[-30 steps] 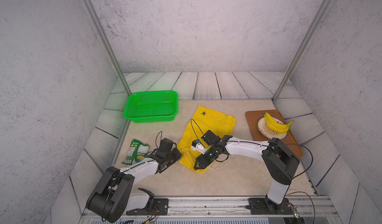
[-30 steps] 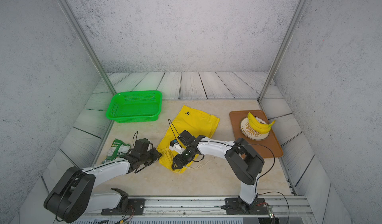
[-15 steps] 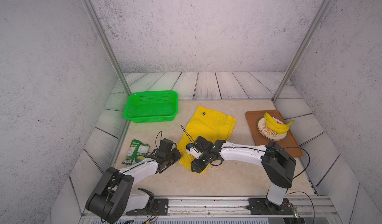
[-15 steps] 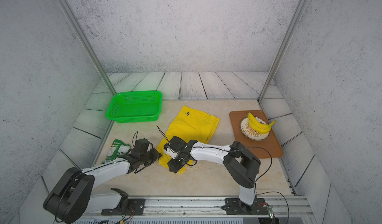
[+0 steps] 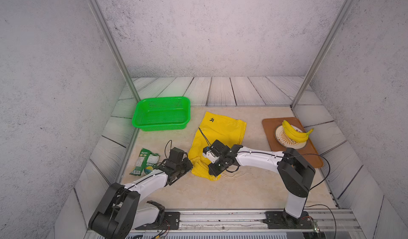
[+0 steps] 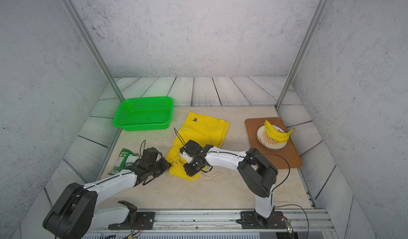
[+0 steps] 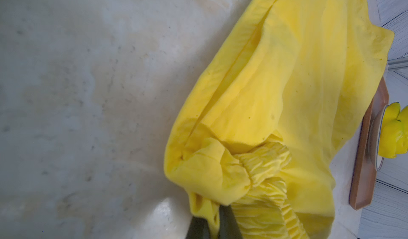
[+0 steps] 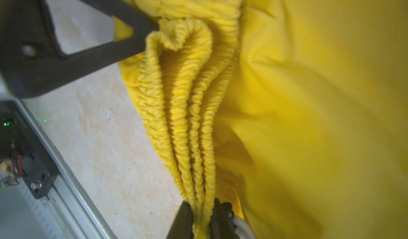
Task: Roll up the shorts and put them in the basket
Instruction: Roll the shorts at the center of the board.
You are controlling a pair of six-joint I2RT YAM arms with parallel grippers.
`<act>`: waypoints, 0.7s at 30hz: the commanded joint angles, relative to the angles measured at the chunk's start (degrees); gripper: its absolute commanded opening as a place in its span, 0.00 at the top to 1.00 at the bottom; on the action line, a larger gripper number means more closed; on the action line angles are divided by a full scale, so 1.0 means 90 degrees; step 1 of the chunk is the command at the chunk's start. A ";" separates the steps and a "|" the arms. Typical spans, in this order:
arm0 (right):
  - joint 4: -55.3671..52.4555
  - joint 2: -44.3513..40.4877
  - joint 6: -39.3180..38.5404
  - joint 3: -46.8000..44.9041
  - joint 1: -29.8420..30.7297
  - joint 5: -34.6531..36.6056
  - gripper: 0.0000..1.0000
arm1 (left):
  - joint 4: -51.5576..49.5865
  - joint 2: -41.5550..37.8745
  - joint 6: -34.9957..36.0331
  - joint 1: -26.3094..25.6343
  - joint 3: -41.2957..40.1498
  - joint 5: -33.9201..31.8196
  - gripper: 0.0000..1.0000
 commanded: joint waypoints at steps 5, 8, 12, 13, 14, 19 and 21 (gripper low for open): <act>0.0032 -0.0940 -0.0123 -0.0601 0.0044 0.1295 0.54 | -0.0776 -0.0291 -0.0104 0.0043 0.0234 0.0107 1.00; 0.0187 -0.1635 -0.0429 -0.0911 0.0324 0.1960 0.45 | -0.0980 -0.0312 -0.0211 0.0043 0.0378 0.0218 1.00; 0.0505 -0.2103 -0.0879 -0.1231 0.0843 0.2582 0.43 | -0.1239 -0.0331 -0.0320 0.0044 0.0573 0.0261 1.00; 0.0671 -0.2181 -0.1038 -0.1325 0.1035 0.2754 0.42 | -0.1267 -0.0329 -0.0357 0.0047 0.0596 0.0278 1.00; 0.0855 -0.2232 -0.1189 -0.1420 0.1253 0.2908 0.41 | -0.1263 -0.0323 -0.0384 0.0044 0.0617 0.0306 1.00; 0.1427 -0.2131 -0.1573 -0.1496 0.1980 0.3373 0.35 | -0.1222 -0.0282 -0.0557 0.0043 0.0667 0.0470 1.00; 0.1529 -0.1970 -0.1692 -0.1440 0.2162 0.3406 0.35 | -0.1225 -0.0282 -0.0622 0.0051 0.0694 0.0514 1.00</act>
